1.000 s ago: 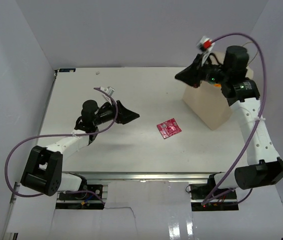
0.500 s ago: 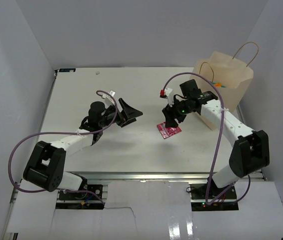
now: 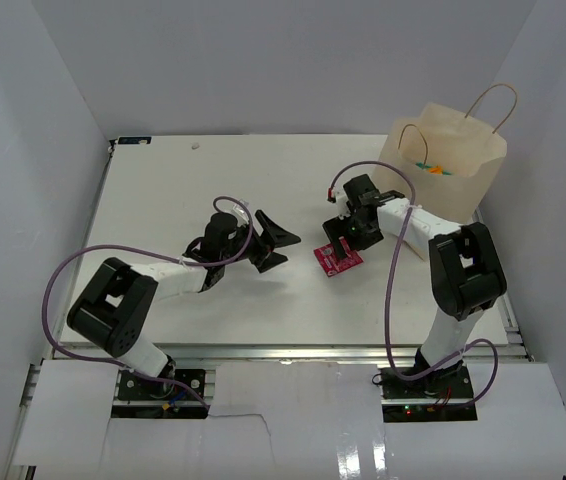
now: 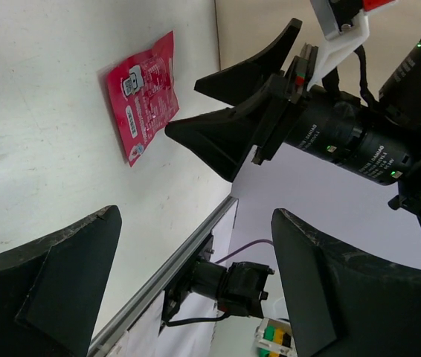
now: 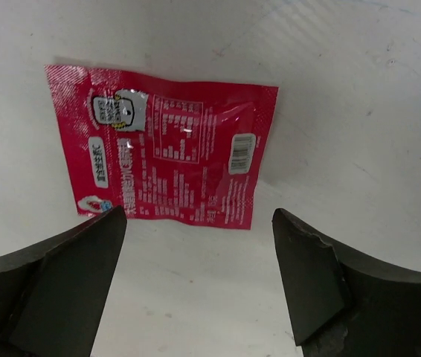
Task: Place the snacks into the paper bag
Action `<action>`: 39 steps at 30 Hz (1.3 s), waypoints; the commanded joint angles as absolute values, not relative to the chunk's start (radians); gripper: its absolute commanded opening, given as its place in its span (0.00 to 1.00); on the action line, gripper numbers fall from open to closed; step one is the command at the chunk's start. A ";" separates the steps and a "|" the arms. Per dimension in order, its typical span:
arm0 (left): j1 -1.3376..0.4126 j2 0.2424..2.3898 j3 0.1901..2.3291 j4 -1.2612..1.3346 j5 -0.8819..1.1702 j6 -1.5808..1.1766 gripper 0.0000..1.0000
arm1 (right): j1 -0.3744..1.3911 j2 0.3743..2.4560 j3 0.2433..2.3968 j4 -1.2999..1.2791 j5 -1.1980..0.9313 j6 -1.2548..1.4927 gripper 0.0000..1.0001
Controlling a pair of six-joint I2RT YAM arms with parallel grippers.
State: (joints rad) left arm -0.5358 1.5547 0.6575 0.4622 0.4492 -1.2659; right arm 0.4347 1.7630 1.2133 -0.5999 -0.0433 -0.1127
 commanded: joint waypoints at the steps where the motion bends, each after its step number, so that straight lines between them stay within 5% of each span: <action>1: -0.537 1.542 0.695 0.471 0.420 -1.282 0.92 | 0.423 1.790 1.216 -0.525 -0.034 -0.066 0.86; 13: -0.537 1.562 0.693 0.471 0.443 -1.278 0.92 | 0.405 1.885 1.209 -0.460 -0.057 -0.037 0.78; 20: -0.537 1.566 0.696 0.471 0.456 -1.276 0.92 | 0.407 1.890 1.163 -0.459 -0.094 -0.015 0.52; 31: -0.537 1.574 0.701 0.471 0.465 -1.270 0.93 | 0.407 1.789 1.126 -0.426 -0.146 -0.078 0.28; 35: -0.537 1.566 0.701 0.472 0.460 -1.264 0.93 | 0.408 1.734 1.152 -0.422 -0.215 -0.136 0.11; 39: -0.537 1.552 0.703 0.471 0.453 -1.252 0.93 | 0.407 1.715 1.155 -0.417 -0.242 -0.172 0.08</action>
State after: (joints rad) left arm -0.5358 1.5822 0.6708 0.4633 0.4530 -1.2686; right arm 0.4038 1.7611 1.1469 -0.4168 -0.1871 -0.1211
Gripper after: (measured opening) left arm 0.924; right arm 0.284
